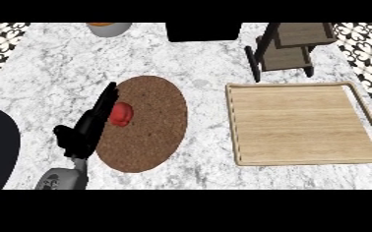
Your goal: Pick the tomato from the tray and place it in the tiered basket
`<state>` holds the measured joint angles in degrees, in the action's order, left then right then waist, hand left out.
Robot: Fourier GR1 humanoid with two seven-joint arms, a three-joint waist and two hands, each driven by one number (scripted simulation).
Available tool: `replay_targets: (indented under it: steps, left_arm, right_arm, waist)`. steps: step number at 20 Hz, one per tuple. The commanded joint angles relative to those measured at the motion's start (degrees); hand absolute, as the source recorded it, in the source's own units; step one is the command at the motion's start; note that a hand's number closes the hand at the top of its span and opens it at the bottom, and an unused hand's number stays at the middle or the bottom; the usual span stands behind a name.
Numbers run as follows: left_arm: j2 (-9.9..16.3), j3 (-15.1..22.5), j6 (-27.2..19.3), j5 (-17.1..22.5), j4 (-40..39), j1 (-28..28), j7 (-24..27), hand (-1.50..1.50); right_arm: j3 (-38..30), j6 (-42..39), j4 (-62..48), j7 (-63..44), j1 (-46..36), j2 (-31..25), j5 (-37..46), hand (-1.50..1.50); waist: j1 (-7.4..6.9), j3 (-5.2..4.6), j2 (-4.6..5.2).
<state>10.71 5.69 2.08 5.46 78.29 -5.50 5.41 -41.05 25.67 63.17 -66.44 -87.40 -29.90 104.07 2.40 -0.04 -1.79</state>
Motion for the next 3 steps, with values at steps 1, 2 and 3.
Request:
replay_targets:
  steps: [1,2,3]
  left_arm:
    - [0.3,-0.6,-0.1,0.1,-0.9,2.0,0.1,0.00]
    - [-0.2,-0.2,-0.4,-0.3,-1.3,1.5,0.3,0.00]
    - [-0.8,-0.1,-0.8,0.4,0.0,1.8,-1.1,0.00]
  right_arm:
    - [0.7,-10.1,12.4,-4.9,1.6,3.9,1.3,-1.50]
    - [1.7,-14.1,13.8,-6.3,-0.6,5.8,2.9,-1.50]
    - [1.0,-15.5,16.4,-4.5,0.2,5.6,2.0,-1.50]
  waist:
    - [1.97,-0.04,-0.78]
    - [1.45,-0.14,-0.50]
    - [2.19,-0.04,-1.11]
